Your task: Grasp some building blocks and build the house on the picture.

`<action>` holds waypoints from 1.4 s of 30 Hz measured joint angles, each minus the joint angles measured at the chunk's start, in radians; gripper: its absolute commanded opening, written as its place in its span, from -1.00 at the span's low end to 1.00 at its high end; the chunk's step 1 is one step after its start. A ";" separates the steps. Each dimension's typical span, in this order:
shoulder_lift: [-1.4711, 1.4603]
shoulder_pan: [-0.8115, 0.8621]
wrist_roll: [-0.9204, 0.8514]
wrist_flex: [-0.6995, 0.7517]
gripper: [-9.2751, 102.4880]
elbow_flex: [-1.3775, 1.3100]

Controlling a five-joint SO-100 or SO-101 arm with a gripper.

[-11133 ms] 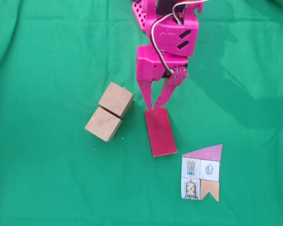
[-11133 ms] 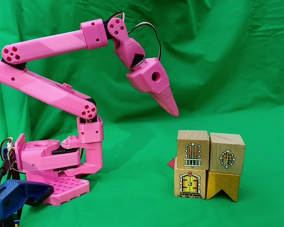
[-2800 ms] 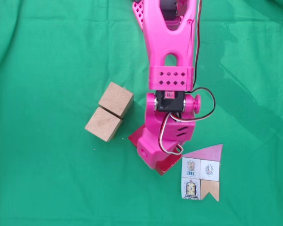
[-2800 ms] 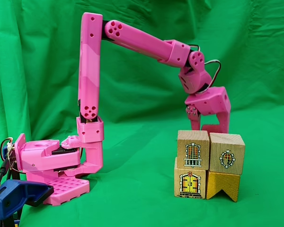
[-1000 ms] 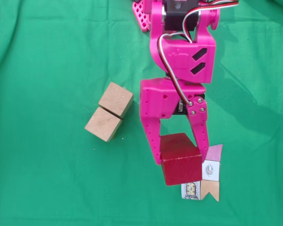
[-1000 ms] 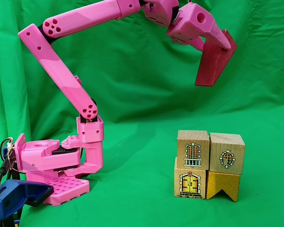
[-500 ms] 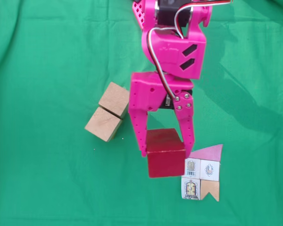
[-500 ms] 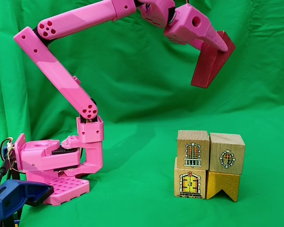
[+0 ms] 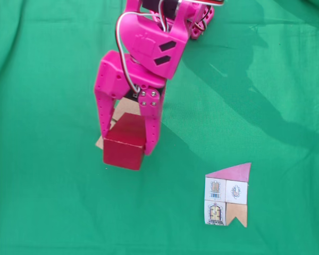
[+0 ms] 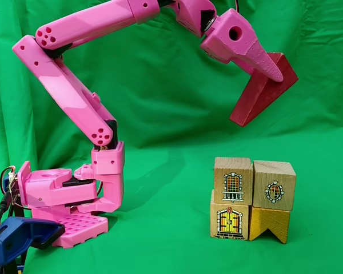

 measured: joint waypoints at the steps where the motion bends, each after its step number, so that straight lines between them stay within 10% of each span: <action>1: 0.000 0.021 0.000 0.000 -0.48 0.000; 42: -0.063 0.084 -0.003 0.066 -0.48 0.080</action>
